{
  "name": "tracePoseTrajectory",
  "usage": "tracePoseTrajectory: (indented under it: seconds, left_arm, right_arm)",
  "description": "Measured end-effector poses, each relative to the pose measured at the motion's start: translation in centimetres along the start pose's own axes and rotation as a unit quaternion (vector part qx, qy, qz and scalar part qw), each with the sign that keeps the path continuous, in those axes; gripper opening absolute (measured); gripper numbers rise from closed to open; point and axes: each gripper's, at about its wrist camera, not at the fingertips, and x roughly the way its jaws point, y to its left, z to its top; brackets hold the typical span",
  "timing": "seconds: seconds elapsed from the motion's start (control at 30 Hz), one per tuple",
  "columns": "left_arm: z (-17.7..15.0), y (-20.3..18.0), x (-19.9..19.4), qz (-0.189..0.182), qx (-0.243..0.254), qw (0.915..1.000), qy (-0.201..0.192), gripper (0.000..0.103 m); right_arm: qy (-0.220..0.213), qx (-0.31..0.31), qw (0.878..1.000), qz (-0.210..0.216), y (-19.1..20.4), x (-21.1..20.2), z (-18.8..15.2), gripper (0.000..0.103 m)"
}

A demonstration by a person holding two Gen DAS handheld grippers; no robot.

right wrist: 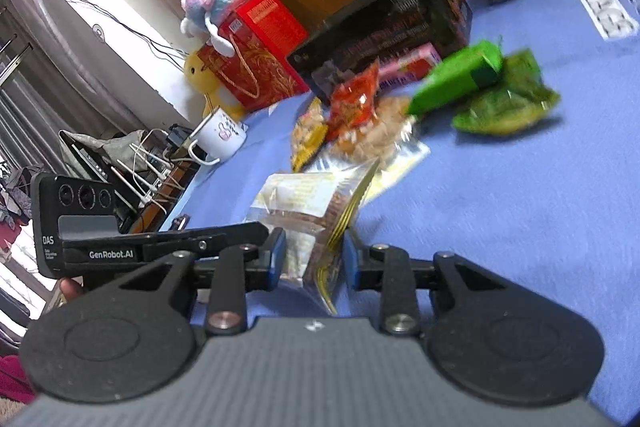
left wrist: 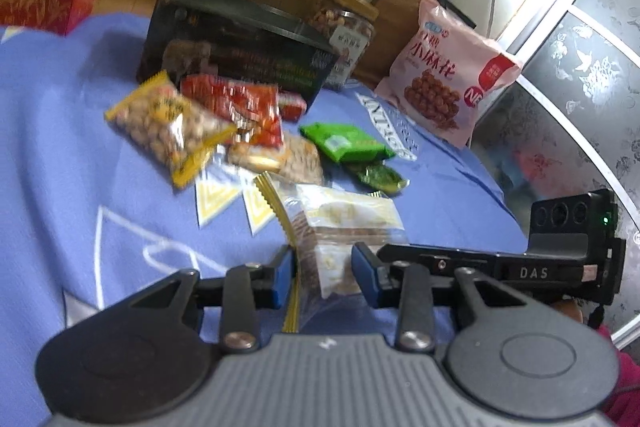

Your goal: Organize snacks

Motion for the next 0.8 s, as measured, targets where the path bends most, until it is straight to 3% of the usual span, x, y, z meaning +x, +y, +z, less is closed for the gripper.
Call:
tracePoseTrajectory:
  seconds: [0.37,0.8]
  left_arm:
    - [6.0,-1.2,-0.4,0.025,0.063,0.9965,-0.050,0.032]
    - [13.3,-1.1,1.6,0.048,0.085,0.9913,-0.088,0.032]
  right_arm:
    - [-0.049,-0.044,0.998,-0.018,2.0,0.8,5.2,0.033]
    - [-0.085,-0.067,0.994,-0.021,1.5,2.9,12.1,0.033]
